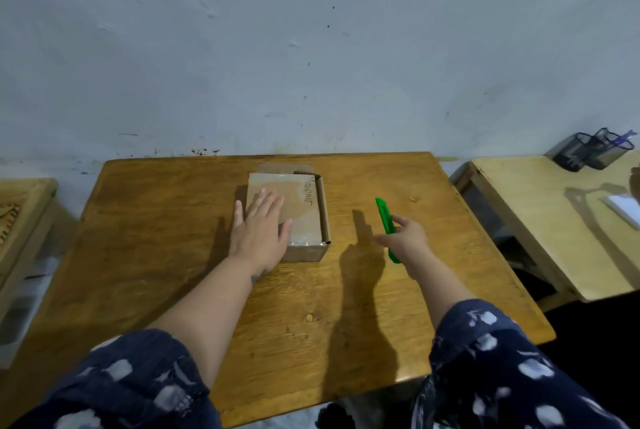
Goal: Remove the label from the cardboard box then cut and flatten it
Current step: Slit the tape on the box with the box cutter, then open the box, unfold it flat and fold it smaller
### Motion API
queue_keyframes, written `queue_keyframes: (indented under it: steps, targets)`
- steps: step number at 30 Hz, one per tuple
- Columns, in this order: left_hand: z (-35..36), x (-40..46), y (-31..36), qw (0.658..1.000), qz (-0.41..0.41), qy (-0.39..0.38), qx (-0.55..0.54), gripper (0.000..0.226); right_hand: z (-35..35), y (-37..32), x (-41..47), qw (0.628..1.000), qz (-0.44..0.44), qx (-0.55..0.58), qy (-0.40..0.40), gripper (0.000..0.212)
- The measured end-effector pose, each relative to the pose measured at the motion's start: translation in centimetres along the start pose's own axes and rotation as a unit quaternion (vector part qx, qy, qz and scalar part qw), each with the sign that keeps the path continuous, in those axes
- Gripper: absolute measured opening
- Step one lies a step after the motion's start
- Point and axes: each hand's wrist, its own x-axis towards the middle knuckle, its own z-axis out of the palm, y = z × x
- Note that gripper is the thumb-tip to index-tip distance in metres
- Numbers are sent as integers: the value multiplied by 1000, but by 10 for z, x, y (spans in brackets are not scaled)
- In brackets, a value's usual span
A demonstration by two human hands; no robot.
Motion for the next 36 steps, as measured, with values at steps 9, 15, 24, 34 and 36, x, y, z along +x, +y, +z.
queue_keyframes:
  steps: [9,15,24,34,36]
  targets:
    - [18,2,5,997,-38,35,60,63,7,7,83,966,-60,-198,155,51]
    - [19,2,6,996,-50,45,60,66,18,19,108,970,-77,-180,143,51]
    - [17,-2,8,996,-59,35,65,65,73,-28,56,956,-285,-62,25,37]
    - [10,-7,0,995,-60,10,82,70,81,-19,44,981,-182,-65,-7,38]
    - [9,-10,-4,994,-62,5,88,74,81,-11,43,967,-184,-173,-4,51]
